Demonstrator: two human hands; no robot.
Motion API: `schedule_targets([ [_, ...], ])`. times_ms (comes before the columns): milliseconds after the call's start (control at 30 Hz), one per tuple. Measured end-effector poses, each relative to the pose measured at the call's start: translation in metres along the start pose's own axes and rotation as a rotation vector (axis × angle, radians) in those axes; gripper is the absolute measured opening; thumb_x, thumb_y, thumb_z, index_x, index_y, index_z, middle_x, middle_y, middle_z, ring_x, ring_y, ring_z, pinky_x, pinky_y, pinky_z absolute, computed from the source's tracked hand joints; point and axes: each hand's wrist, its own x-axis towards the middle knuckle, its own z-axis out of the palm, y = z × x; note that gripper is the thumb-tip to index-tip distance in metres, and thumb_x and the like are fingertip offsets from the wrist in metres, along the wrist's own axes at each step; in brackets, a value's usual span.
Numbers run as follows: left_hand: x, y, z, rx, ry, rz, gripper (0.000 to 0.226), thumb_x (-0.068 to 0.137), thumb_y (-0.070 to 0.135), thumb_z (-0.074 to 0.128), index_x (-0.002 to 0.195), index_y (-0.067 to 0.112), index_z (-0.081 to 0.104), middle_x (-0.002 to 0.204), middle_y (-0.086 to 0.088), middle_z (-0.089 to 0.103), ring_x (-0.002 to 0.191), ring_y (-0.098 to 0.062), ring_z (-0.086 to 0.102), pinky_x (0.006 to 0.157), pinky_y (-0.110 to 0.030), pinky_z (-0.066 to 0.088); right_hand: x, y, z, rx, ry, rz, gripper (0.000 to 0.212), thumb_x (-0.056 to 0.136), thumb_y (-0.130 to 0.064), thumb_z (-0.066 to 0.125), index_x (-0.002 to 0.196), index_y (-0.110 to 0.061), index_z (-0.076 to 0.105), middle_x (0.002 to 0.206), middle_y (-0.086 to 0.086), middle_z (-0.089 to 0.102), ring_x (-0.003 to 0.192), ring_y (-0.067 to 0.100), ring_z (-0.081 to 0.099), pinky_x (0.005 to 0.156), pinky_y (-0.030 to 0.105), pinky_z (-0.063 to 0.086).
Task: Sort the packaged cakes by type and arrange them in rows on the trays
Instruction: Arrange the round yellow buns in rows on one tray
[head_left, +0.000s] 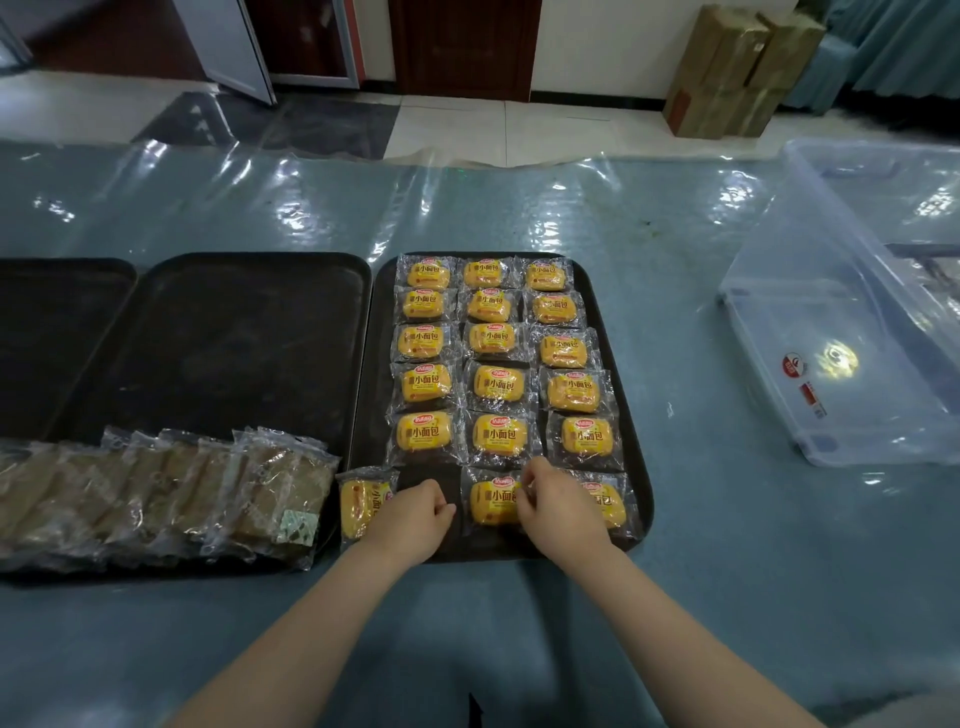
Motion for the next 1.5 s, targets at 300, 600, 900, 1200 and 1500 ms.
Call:
schedule_targets([
  [300,-0.004,-0.032,-0.026,-0.141,0.272,0.070,0.014,0.096,0.026,0.058,0.109,0.021,0.061,0.096,0.009,0.058,0.082,-0.003,0.056,0.071,-0.023,0.044,-0.003,-0.036,0.020,0.394,-0.153,0.012,0.004,0.095,-0.021,0.055,0.095,-0.024,0.056,0.085,-0.006,0.064,0.074,0.009,0.059,0.065,0.026,0.047],
  [600,0.003,-0.067,-0.041,0.100,0.337,0.059,0.033,0.093,0.031,0.060,0.125,0.023,0.060,0.122,0.001,0.061,0.116,-0.021,0.053,0.095,-0.037,0.047,-0.006,-0.060,0.046,0.468,-0.297,0.027,0.011,0.095,-0.018,0.058,0.102,-0.026,0.054,0.095,-0.003,0.064,0.079,0.009,0.057,0.065,0.016,0.042],
  [900,0.000,-0.074,-0.041,0.163,0.226,0.053,0.047,0.095,0.034,0.057,0.140,0.022,0.048,0.137,0.001,0.055,0.128,-0.021,0.046,0.105,-0.036,0.040,-0.011,-0.077,0.057,0.357,-0.360,0.004,0.038,0.096,-0.027,0.059,0.133,-0.019,0.054,0.106,-0.004,0.062,0.097,0.014,0.059,0.083,0.022,0.045],
  [1200,0.000,-0.075,-0.043,0.101,0.164,0.001,0.060,0.087,0.035,0.069,0.141,0.022,0.046,0.135,-0.002,0.053,0.129,-0.024,0.041,0.107,-0.035,0.039,-0.010,-0.087,0.064,0.330,-0.396,0.002,0.045,0.095,-0.030,0.060,0.138,-0.019,0.052,0.127,0.002,0.063,0.114,0.017,0.059,0.096,0.026,0.047],
  [1500,-0.010,-0.074,-0.055,-0.120,0.148,-0.063,0.055,0.088,0.036,0.067,0.137,0.019,0.049,0.132,-0.003,0.047,0.116,-0.018,0.053,0.095,-0.030,0.044,-0.013,-0.087,0.068,0.328,-0.386,0.009,0.040,0.094,-0.029,0.061,0.132,-0.018,0.057,0.127,0.002,0.064,0.115,0.017,0.059,0.098,0.029,0.047],
])
